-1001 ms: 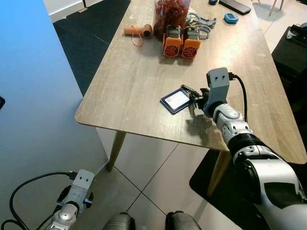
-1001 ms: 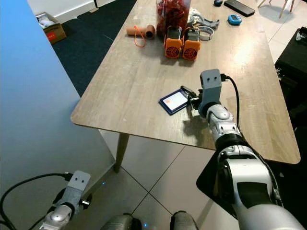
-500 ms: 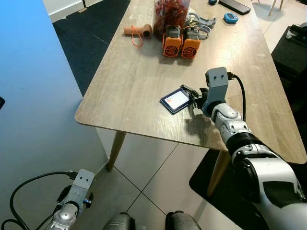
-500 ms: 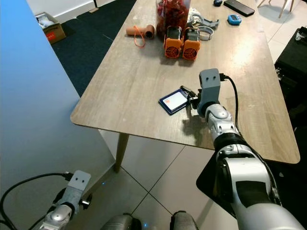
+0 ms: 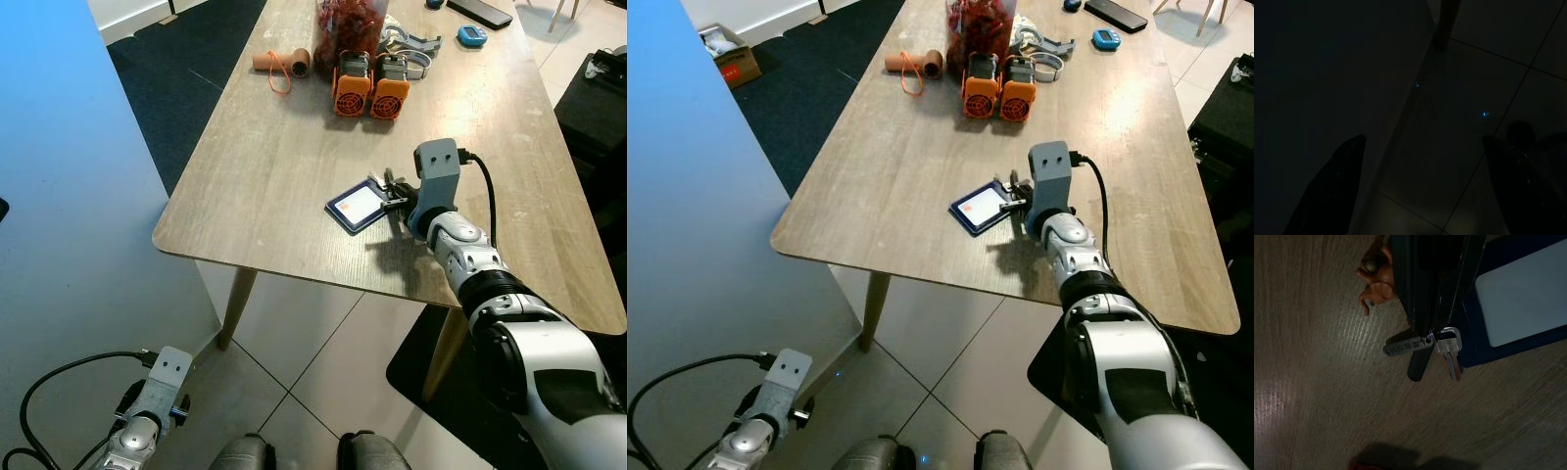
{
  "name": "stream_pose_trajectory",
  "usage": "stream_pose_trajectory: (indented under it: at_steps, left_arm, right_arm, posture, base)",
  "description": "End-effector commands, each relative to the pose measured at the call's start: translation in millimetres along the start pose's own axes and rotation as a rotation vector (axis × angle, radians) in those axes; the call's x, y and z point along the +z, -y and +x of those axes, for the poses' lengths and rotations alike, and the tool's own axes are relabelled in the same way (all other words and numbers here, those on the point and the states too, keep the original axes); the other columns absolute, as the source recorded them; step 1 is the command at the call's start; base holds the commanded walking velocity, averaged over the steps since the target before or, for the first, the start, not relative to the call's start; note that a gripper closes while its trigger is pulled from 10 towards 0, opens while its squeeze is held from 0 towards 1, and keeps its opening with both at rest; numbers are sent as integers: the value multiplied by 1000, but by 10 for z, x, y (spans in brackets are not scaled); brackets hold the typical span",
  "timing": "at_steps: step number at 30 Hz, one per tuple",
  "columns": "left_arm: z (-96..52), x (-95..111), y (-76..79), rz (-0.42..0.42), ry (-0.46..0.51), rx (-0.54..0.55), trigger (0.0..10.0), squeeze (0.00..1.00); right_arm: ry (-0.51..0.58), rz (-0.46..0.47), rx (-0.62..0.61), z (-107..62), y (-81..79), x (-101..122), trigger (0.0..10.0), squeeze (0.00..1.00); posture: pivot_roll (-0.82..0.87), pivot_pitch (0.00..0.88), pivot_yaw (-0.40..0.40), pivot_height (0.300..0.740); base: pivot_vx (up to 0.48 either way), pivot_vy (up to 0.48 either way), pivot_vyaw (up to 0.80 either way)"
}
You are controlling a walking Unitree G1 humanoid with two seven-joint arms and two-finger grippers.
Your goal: Hang keys on a hook
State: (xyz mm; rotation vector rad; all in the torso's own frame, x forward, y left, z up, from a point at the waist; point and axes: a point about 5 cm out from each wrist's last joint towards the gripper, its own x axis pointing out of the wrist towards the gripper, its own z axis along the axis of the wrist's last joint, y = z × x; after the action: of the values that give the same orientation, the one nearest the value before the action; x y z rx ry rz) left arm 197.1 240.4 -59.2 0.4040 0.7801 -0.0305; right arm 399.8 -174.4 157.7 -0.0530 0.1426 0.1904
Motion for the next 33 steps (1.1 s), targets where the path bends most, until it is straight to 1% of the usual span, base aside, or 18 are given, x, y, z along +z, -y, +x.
stream_pose_trajectory:
  at_steps: [1,5,6,7,8,9,10,11,14,16,18,19,20,21,22,23,27,33]
  left_arm:
    - [-32,-113,-28,16,-42,4,10000,255]
    - [-29,-102,-44,13,-39,6,10000,259]
    - [-29,-98,-49,11,-37,7,10000,255]
    - [-29,-98,-49,11,-37,7,10000,255]
    - [-28,-92,-56,6,-32,5,10000,251]
    - [-28,-90,-59,3,-30,4,10000,251]
    - [-28,-86,-60,-1,-27,2,10000,251]
    - [-28,-86,-60,-1,-27,2,10000,251]
    - [-27,-78,-53,-7,-21,-11,10000,251]
    - [-26,-74,-39,-8,-20,-21,10000,247]
    - [-26,-74,-39,-8,-20,-21,10000,247]
    - [-24,-68,-24,-9,-18,-30,10000,247]
    - [-22,-62,-10,-12,-15,-37,10000,247]
    - [-22,-62,-10,-12,-15,-37,10000,247]
    - [-21,-57,1,-15,-13,-43,10000,243]
    - [-20,-54,15,-18,-11,-49,10000,243]
    - [-21,-54,25,-17,-11,-53,10000,243]
    - [-23,-59,36,-20,-12,-58,10000,247]
  right_arm:
    - [-40,10,-3,-15,8,-91,863,0]
    - [-14,23,-10,-8,31,-25,824,0]
    - [13,31,-14,-2,48,39,1098,0]
    - [13,31,-14,-2,48,39,1098,0]
    - [72,49,-26,6,86,177,1608,0]
    - [100,57,-32,7,104,242,1608,0]
    - [136,67,-41,6,136,330,2000,0]
    - [136,67,-41,6,136,330,2000,0]
    - [252,80,-70,-18,256,663,3647,0]
    - [306,75,-83,-41,313,833,4039,0]
    - [306,75,-83,-41,313,833,4039,0]
    - [343,64,-87,-61,342,952,5412,0]
    - [366,59,-86,-73,351,1026,7725,0]
    - [366,59,-86,-73,351,1026,7725,0]
    - [380,57,-82,-79,352,1078,9412,0]
    - [380,51,-68,-79,345,1118,10000,0]
    - [362,37,-56,-69,333,1100,10000,0]
    - [339,52,-54,-55,306,1009,10000,0]
  posture:
    - [59,188,-42,740]
    - [62,186,-43,740]
    - [63,185,-42,740]
    - [63,185,-42,740]
    - [66,185,-43,740]
    - [66,185,-43,740]
    - [66,185,-43,740]
    - [66,185,-43,740]
    - [63,184,-36,740]
    - [60,184,-33,740]
    - [60,184,-33,740]
    - [59,185,-33,740]
    - [57,185,-32,740]
    - [57,185,-32,740]
    - [57,184,-32,740]
    - [54,184,-31,740]
    - [53,184,-33,740]
    - [57,185,-36,740]
  base:
    - [0,0,0]
    - [0,0,0]
    - [0,0,0]
    - [0,0,0]
    - [0,0,0]
    - [0,0,0]
    - [0,0,0]
    - [0,0,0]
    - [0,0,0]
    - [0,0,0]
    - [0,0,0]
    - [0,0,0]
    - [0,0,0]
    - [0,0,0]
    - [0,0,0]
    - [0,0,0]
    - [0,0,0]
    - [0,0,0]
